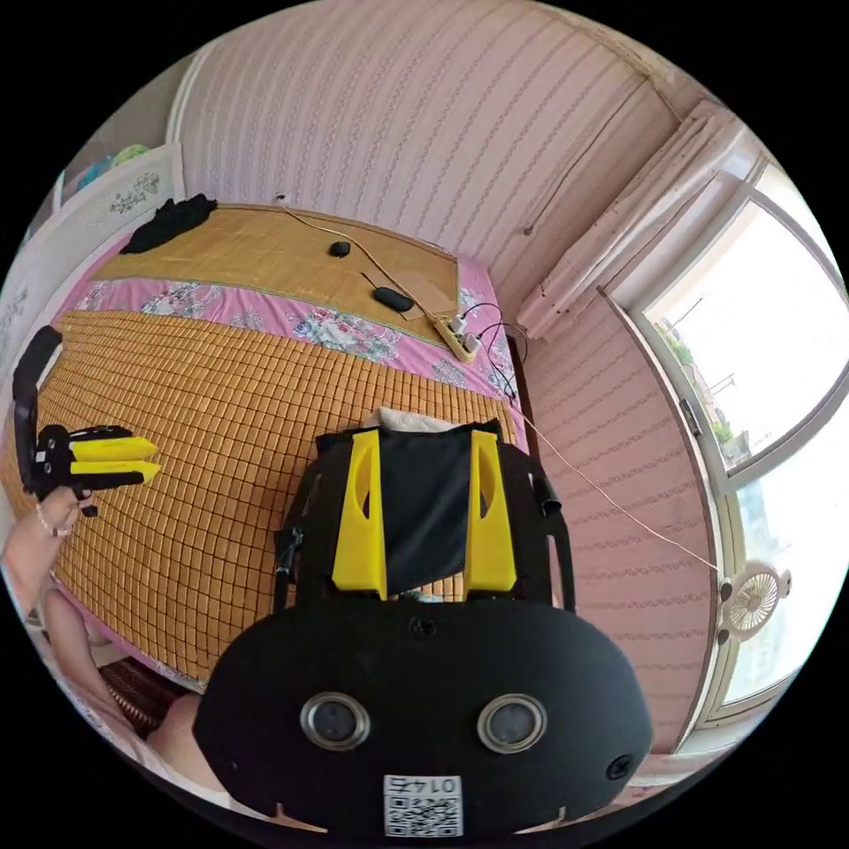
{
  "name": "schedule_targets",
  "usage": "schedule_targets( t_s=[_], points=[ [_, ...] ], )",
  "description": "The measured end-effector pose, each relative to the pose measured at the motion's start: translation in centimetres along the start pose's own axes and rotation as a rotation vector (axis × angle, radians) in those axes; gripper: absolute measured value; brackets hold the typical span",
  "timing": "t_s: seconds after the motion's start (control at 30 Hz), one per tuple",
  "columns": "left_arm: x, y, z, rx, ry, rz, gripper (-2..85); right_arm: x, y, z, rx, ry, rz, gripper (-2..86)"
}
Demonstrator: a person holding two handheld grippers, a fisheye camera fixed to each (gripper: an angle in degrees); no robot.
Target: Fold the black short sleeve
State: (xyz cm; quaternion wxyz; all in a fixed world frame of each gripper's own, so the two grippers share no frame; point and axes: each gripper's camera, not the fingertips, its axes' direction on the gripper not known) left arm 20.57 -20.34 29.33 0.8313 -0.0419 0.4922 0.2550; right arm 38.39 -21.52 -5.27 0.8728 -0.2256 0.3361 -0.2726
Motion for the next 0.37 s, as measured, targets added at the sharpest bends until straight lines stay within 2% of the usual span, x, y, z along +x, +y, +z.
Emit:
schedule_targets(
  t_s=[0.07, 0.17, 0.23, 0.37],
  points=[
    [-0.4, 3.7, -3.6, -0.037, -0.031, -0.020, 6.4, -5.3, 4.0, -4.6, 0.135, -0.059, -0.070, 12.8],
    [-0.3, 9.6, -10.1, -0.093, -0.206, -0.056, 7.5, -11.8, 10.4, -8.9, 0.243, -0.169, -0.059, 11.2],
    [-0.1, 12.5, -14.1, -0.104, -0.306, -0.102, 7.9, -15.8, 13.9, -10.8, 0.271, -0.262, -0.087, 11.2],
    [-0.1, 17.6, -22.8, -0.122, -0.437, -0.178, 8.4, -25.6, 19.2, -12.8, 0.200, -0.405, -0.164, 11.5]
  ],
)
